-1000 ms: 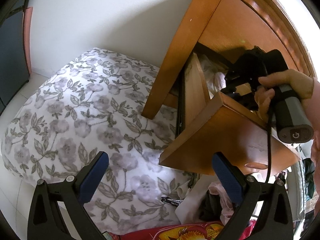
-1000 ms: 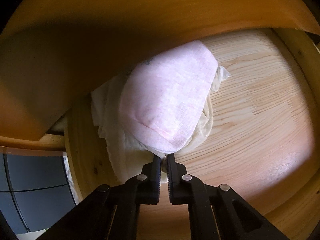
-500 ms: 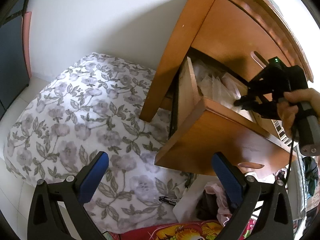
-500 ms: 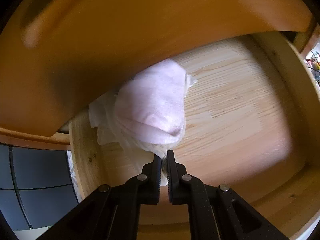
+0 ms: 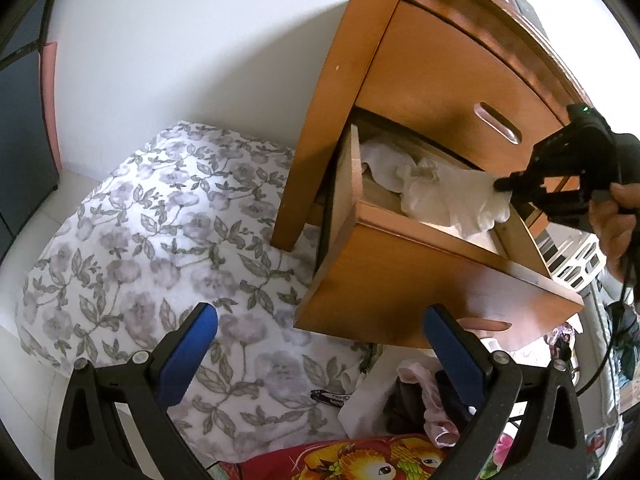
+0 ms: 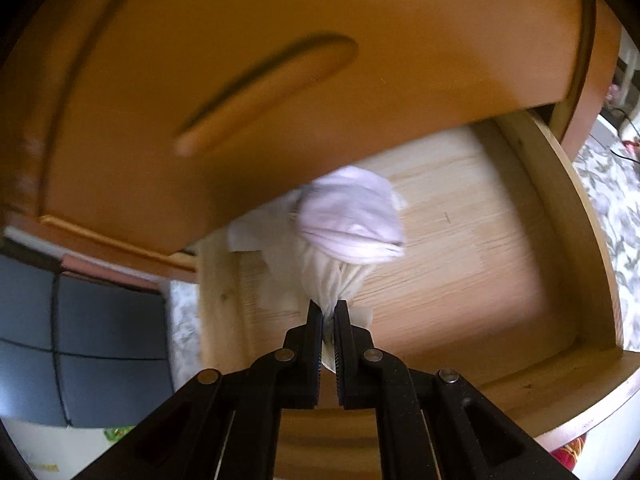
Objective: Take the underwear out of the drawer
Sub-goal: 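Lift the cream cloth up out of the drawer with the right gripper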
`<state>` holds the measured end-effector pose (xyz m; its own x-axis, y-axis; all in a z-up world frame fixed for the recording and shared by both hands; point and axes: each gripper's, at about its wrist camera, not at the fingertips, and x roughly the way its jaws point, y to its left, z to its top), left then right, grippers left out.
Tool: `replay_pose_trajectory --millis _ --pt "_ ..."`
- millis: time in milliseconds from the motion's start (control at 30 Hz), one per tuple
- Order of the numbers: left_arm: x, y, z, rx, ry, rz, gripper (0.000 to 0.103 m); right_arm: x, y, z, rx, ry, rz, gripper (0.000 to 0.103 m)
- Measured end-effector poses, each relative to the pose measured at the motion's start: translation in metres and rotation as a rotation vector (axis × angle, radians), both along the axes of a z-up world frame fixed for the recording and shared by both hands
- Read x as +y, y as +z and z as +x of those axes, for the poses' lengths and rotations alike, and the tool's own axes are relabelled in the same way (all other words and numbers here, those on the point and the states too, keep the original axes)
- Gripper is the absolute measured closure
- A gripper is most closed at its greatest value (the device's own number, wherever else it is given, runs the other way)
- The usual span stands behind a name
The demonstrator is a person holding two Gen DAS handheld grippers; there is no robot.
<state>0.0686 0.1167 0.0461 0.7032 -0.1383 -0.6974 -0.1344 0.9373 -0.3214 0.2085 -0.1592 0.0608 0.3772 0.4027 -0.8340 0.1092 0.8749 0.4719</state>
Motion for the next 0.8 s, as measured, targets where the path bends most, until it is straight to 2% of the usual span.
replay_pose_trajectory --millis 167,500,800 --pt "-0.005 0.007 -0.006 -0.014 -0.001 0.014 0.0 -0.018 0.036 -0.016 -0.068 0.049 0.045 0.097" --pt "-0.019 0.025 -0.019 -0.047 -0.02 0.041 0.0 -0.028 0.073 -0.042 -0.164 0.087 0.076 0.097" --pt "-0.029 0.039 -0.032 -0.072 -0.031 0.066 0.0 -0.041 0.11 -0.071 -0.286 0.123 0.072 0.097"
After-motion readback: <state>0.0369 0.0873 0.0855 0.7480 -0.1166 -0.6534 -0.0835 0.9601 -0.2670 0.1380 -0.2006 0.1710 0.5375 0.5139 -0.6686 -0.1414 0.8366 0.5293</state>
